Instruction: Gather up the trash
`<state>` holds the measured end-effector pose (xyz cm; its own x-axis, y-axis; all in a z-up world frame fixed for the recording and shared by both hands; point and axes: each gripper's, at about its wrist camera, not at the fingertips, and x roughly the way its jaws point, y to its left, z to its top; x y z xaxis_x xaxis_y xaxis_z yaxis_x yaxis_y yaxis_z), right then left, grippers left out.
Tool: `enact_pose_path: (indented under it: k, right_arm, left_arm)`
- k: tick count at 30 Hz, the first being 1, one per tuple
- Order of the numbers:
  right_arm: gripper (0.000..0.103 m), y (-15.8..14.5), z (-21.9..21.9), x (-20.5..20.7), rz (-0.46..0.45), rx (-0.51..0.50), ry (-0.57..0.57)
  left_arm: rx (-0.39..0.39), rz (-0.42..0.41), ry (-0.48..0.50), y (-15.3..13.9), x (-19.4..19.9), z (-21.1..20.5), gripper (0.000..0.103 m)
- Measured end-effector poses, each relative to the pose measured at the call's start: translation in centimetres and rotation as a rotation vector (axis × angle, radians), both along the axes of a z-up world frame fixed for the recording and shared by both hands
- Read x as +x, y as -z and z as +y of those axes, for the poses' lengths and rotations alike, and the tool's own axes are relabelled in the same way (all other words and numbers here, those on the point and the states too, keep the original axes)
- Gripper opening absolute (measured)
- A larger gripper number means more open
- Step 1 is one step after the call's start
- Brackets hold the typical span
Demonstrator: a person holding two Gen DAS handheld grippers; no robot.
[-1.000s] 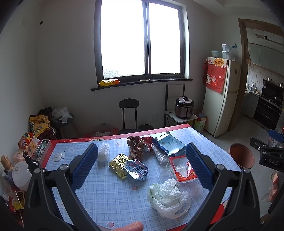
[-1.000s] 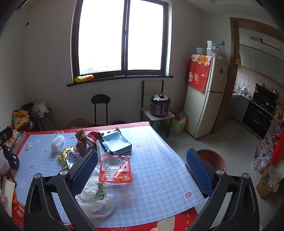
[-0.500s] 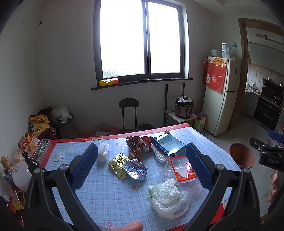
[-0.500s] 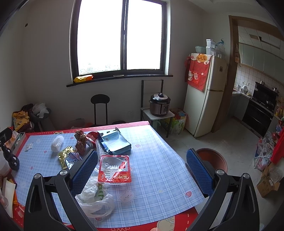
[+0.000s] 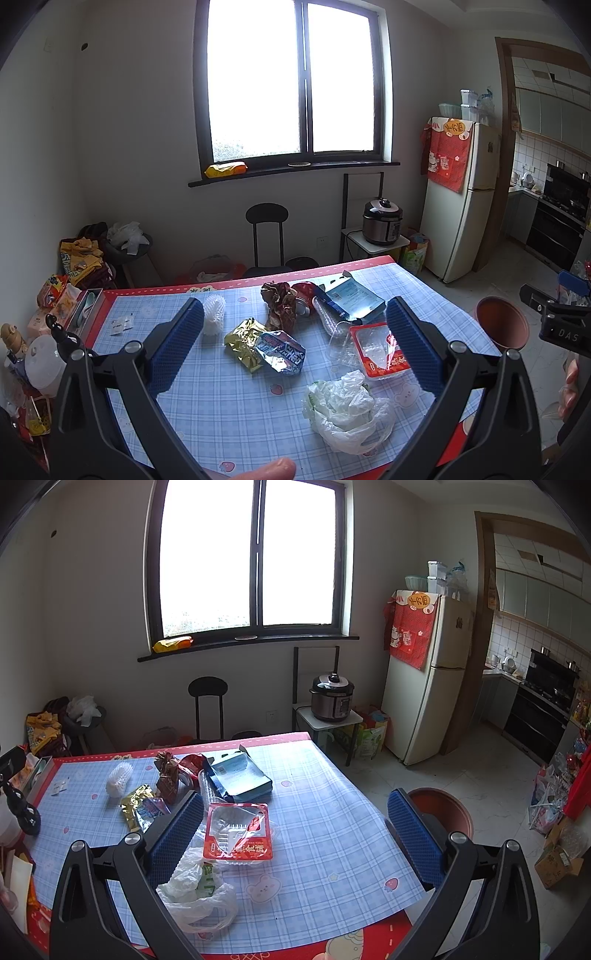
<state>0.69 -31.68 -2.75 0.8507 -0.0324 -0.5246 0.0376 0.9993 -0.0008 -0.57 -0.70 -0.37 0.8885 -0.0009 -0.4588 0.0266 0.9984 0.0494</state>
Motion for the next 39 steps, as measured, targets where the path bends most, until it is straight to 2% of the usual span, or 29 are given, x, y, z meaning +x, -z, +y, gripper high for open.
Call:
enact_pose_path:
  k: [5, 9, 15, 19, 27, 34, 39]
  right_arm:
    - [0.098, 0.2, -0.3, 0.0, 0.003, 0.014, 0.003]
    - [0.098, 0.4, -0.4, 0.0, 0.004, 0.029, -0.009]
    - [0.098, 1.2, -1.4, 0.0, 0.009, 0.065, -0.039]
    - [0.098, 2.7, -2.1, 0.5, 0.035, 0.105, -0.077]
    - [0.098, 7.2, -3.5, 1.9, 0.134, 0.154, -0.166]
    - [0.098, 10.1, -4.7, 3.6, 0.201, 0.174, -0.253]
    - [0.098, 11.0, -5.2, 4.5, 0.216, 0.14, -0.248]
  left_arm:
    - [0.0, 0.005, 0.016, 0.4, -0.1, -0.8, 0.098]
    - [-0.032, 0.022, 0.049, 0.6, 0.1, -1.0, 0.098]
    - [-0.186, 0.093, 0.095, 2.0, 1.2, 0.3, 0.098]
    - [-0.237, 0.104, 0.069, 3.4, 1.6, 1.1, 0.098]
    - [-0.196, 0.189, -0.007, 7.6, 2.1, 0.6, 0.098]
    - [-0.242, 0.299, -0.119, 12.3, 2.1, 0.6, 0.098]
    - [-0.26, 0.416, -0.184, 15.7, 2.8, 0.4, 0.097]
